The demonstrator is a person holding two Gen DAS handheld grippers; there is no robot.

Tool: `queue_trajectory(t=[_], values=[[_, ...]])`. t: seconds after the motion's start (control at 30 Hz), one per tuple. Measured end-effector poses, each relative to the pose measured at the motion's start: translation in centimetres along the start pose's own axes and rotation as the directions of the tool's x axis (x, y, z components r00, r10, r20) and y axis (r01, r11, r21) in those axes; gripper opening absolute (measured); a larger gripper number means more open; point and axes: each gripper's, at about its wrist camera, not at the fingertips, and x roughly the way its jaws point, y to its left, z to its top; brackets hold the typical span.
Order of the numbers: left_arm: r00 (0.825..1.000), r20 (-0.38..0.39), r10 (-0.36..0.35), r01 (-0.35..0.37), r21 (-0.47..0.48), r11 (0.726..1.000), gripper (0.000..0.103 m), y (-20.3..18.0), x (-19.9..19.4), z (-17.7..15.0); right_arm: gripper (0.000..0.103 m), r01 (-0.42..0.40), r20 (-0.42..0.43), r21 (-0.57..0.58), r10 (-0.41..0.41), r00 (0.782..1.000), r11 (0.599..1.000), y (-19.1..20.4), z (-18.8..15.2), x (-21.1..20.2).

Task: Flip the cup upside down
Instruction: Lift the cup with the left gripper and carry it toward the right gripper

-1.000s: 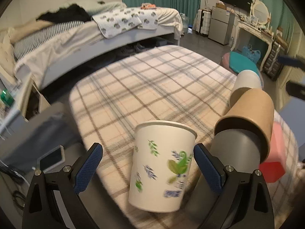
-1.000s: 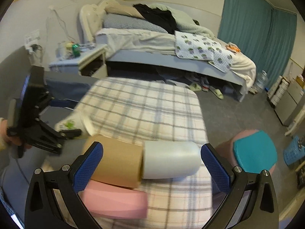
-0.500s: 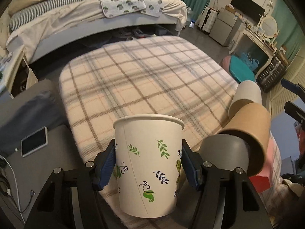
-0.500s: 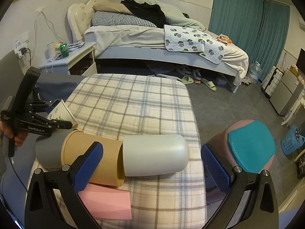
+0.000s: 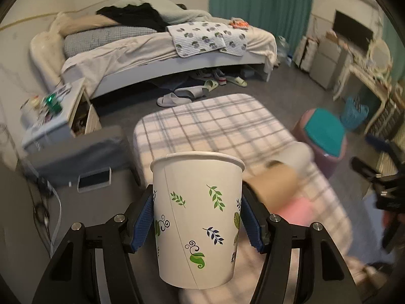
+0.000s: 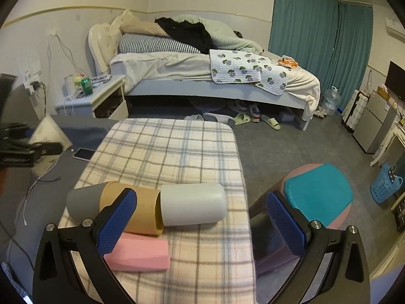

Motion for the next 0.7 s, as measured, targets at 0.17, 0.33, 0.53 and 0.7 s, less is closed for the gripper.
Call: queue_trajectory(t=[0.17, 0.33, 0.53, 0.7], values=[[0.999, 0.02, 0.034, -0.033, -0.048, 0.998, 0.064, -5.3, -5.1, -3.6, 0.103, -0.014, 0.041, 0.019, 0.013, 0.999, 1.0, -1.2, -1.7, -4.4], [0.999, 0.038, 0.035, -0.03, -0.127, 0.991, 0.065, -9.6, -7.4, -7.0, 0.103, -0.013, 0.06, 0.028, 0.011, 0.998, 1.0, -2.4, -4.6, -8.4], [0.998, 0.021, 0.066, -0.059, -0.24, 0.969, 0.065, -14.1, -4.8, -11.3, 0.103, -0.001, 0.045, -0.004, 0.001, 0.999, 1.0, -3.5, -8.9, -11.1], [0.995, -0.027, 0.097, -0.101, -0.28, 0.955, 0.065, -16.4, 0.1, -14.2, 0.103, 0.0, -0.001, -0.005, 0.0, 1.0, 1.0, -4.6, -11.5, -11.1]])
